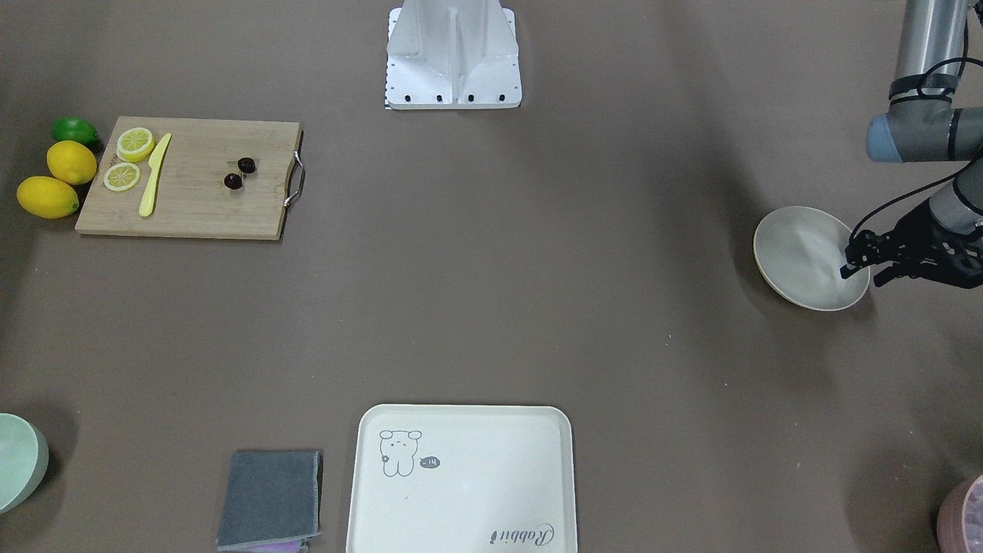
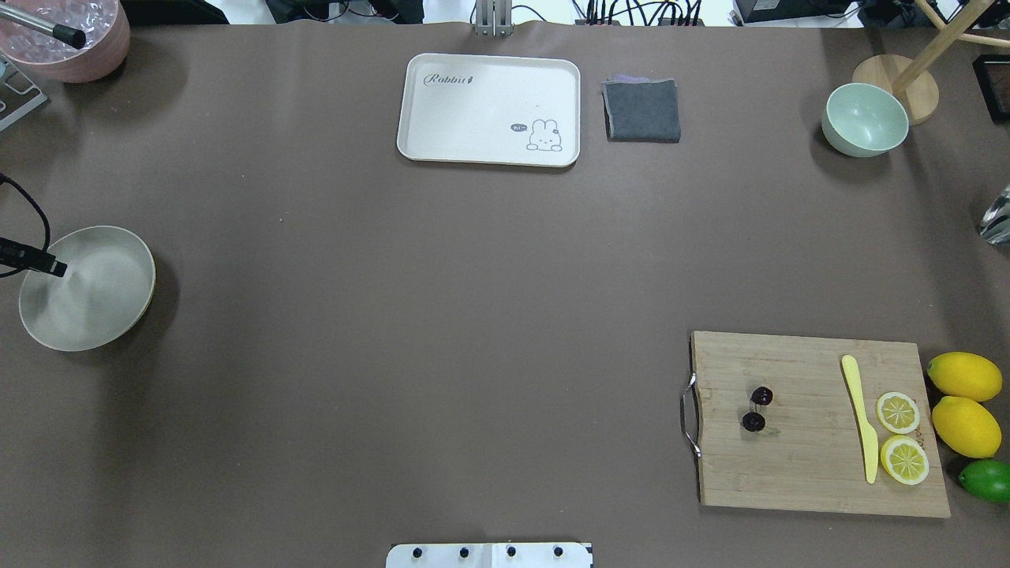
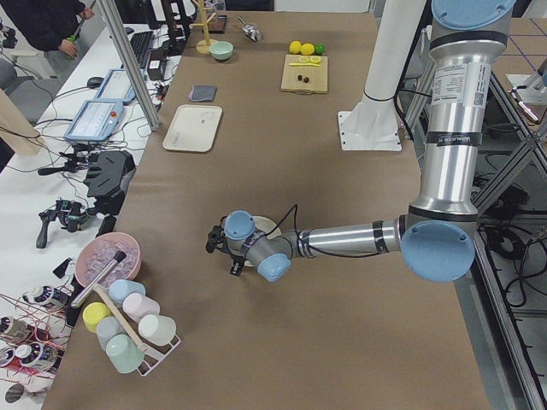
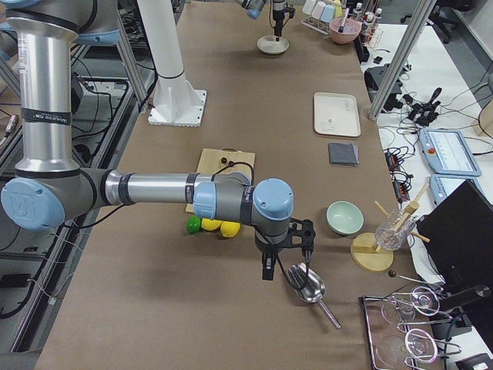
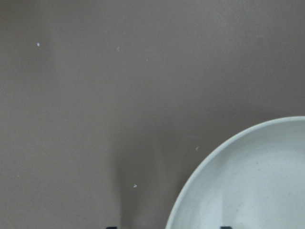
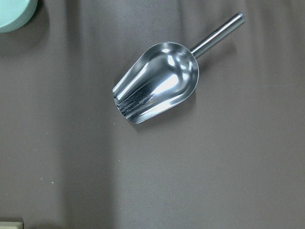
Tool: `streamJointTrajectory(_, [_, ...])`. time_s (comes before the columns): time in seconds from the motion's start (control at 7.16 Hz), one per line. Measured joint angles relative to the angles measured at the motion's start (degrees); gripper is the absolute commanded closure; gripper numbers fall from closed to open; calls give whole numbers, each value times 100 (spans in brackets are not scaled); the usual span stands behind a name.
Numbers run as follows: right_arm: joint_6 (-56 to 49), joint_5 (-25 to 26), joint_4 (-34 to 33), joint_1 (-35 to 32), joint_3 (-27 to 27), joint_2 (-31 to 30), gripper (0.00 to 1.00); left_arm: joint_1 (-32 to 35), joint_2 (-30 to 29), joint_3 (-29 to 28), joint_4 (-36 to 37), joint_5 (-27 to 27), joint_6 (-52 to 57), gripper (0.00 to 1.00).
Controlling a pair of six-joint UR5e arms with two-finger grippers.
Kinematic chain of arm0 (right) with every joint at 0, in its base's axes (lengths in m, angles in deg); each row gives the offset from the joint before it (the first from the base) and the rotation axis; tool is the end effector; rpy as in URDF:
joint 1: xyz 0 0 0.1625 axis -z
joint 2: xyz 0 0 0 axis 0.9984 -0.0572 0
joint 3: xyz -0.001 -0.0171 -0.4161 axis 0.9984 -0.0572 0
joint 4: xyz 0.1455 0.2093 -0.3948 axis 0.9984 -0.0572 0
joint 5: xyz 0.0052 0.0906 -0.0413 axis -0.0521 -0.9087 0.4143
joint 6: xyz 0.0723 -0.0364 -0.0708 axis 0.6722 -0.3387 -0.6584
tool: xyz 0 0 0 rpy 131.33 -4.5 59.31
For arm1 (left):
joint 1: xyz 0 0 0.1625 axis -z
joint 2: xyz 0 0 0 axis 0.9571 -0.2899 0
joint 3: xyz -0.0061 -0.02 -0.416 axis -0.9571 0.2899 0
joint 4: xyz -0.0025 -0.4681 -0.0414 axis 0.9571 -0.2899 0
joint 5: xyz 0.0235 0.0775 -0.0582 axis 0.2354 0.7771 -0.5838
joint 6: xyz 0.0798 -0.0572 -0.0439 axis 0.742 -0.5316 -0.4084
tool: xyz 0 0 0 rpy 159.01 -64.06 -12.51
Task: Place red cherry on plate
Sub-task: 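Reach the left gripper to the white plate and grasp its rim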
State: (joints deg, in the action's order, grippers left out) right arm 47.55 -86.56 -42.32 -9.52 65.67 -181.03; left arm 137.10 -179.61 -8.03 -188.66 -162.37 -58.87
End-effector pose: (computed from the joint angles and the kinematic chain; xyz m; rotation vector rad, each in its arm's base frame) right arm 0.1165 -0.5123 0.6335 0.0251 -0.7491 0.0668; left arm 0.2013 -0.5510 0.6913 0.2020 0.9066 0.1830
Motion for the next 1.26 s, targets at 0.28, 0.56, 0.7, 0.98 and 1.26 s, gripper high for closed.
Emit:
streamJointTrajectory(0.28, [0, -6, 0, 0, 0, -7, 0, -2, 10, -10, -1, -304, 26, 100])
streamJointTrajectory(0.56, [0, -8, 0, 0, 0, -5, 0, 13, 13, 3, 12, -402, 26, 100])
streamJointTrajectory(0.7, [0, -9, 0, 0, 0, -4, 0, 107, -6, 14, 35, -531, 15, 100])
streamJointTrajectory(0.98, [0, -9, 0, 0, 0, -4, 0, 561, -159, 20, 273, -1177, -5, 100])
streamJointTrajectory(1.26, [-1, -9, 2, 0, 2, 2, 0, 959, -457, 25, 671, -1787, -27, 100])
